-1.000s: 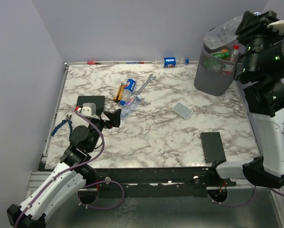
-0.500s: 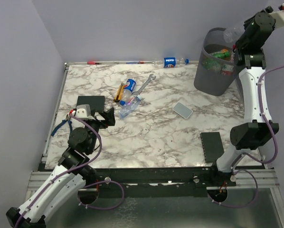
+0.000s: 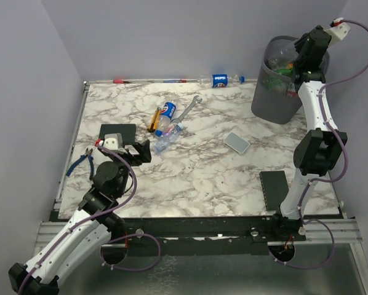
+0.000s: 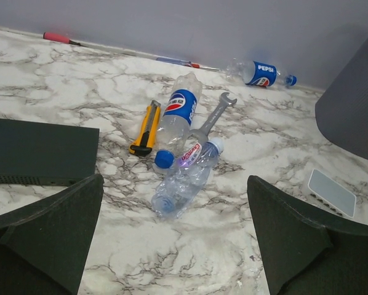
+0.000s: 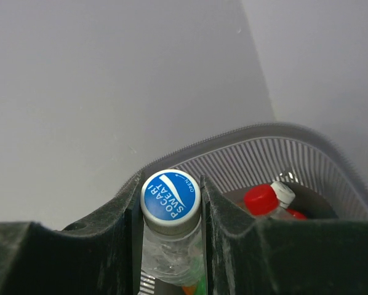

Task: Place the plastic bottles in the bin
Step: Place the plastic bottle in the trash bin.

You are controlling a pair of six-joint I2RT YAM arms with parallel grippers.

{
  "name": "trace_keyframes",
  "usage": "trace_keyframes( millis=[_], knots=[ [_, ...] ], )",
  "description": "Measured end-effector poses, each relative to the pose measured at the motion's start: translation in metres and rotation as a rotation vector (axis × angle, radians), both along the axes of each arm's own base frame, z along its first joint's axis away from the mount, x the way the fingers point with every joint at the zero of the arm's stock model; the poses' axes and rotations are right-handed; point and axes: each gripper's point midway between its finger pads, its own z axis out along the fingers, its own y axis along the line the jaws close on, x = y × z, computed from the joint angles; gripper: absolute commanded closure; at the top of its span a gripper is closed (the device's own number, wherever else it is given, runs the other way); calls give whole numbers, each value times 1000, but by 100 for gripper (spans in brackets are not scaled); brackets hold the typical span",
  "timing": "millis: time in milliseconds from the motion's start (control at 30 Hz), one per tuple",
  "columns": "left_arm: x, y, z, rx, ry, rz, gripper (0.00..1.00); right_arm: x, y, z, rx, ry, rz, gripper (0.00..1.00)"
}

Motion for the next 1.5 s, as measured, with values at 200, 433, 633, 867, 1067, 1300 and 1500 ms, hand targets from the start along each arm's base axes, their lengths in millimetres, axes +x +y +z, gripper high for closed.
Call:
trace_keyframes(
  millis=[200, 433, 633, 867, 1067, 1300, 1500],
  knots=[
    [1, -1, -3, 11, 8, -1, 1, 27, 2, -27, 14, 10, 56, 100],
    [4, -3, -10, 31, 32, -2, 1, 35, -6, -46, 52, 14, 80, 97],
    [5, -4, -14, 42, 43, -6, 1, 36, -9, -69, 100, 31, 107, 45],
    [6, -6, -16, 47, 51, -14, 1, 37, -6, -71, 120, 48, 150, 34],
    [5, -7, -15, 43, 47, -19, 1, 33, -7, -36, 109, 10, 155, 24],
    [3, -8, -10, 31, 30, -33, 1, 11, -10, 5, 94, -27, 144, 25],
    [-1, -7, -1, 11, 3, -41, 1, -11, -5, 33, 95, -35, 152, 26]
  ],
)
